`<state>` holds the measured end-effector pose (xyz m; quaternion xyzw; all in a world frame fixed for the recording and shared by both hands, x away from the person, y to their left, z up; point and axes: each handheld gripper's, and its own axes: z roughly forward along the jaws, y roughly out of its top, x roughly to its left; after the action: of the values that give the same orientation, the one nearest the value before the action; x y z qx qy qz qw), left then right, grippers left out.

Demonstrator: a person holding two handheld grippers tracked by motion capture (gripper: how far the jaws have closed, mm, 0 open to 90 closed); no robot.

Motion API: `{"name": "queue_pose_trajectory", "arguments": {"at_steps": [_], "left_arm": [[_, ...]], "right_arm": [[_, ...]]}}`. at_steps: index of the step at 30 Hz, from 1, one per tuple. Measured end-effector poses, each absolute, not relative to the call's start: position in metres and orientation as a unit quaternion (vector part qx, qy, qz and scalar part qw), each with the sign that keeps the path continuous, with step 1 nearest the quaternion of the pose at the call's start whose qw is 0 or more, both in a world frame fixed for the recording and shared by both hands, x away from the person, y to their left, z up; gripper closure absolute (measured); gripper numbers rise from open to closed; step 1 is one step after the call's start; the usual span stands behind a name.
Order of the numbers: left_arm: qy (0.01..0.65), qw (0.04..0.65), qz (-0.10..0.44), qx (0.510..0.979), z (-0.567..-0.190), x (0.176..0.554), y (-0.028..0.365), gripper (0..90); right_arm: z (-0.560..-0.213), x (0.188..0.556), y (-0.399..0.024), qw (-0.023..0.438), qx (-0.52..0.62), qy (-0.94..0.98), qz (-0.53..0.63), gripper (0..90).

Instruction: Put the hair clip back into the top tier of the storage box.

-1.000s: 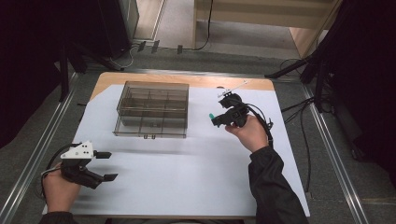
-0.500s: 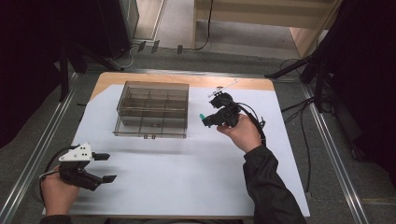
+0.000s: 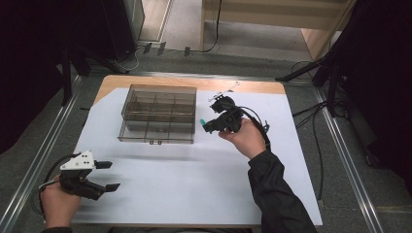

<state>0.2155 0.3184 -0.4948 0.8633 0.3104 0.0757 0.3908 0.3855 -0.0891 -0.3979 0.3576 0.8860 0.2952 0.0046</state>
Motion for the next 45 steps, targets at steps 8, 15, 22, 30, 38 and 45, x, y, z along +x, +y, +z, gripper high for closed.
{"name": "queue_pose_trajectory", "arguments": {"at_steps": [8, 15, 22, 30, 38, 45], "left_arm": [[0.314, 0.393, 0.076, 0.861, -0.495, 0.212, 0.32, 17.7], [0.319, 0.394, 0.079, 0.858, -0.496, 0.209, 0.322, 17.7], [0.321, 0.396, 0.082, 0.856, -0.495, 0.206, 0.324, 17.7], [0.32, 0.394, 0.079, 0.858, -0.496, 0.206, 0.323, 17.7], [0.317, 0.394, 0.076, 0.859, -0.496, 0.208, 0.321, 17.7], [0.316, 0.394, 0.078, 0.86, -0.496, 0.209, 0.321, 17.8]], "right_arm": [[-0.394, 0.382, -0.077, 0.002, 0.343, 0.89, 0.3, 77.8], [-0.39, 0.379, -0.068, 0.0, 0.333, 0.89, 0.311, 77.8], [-0.392, 0.378, -0.057, -0.002, 0.325, 0.895, 0.306, 77.7], [-0.391, 0.377, -0.045, 0.003, 0.313, 0.9, 0.302, 77.7], [-0.393, 0.38, -0.025, 0.009, 0.302, 0.908, 0.289, 77.7], [-0.401, 0.387, -0.009, 0.001, 0.302, 0.911, 0.281, 77.7]]}}
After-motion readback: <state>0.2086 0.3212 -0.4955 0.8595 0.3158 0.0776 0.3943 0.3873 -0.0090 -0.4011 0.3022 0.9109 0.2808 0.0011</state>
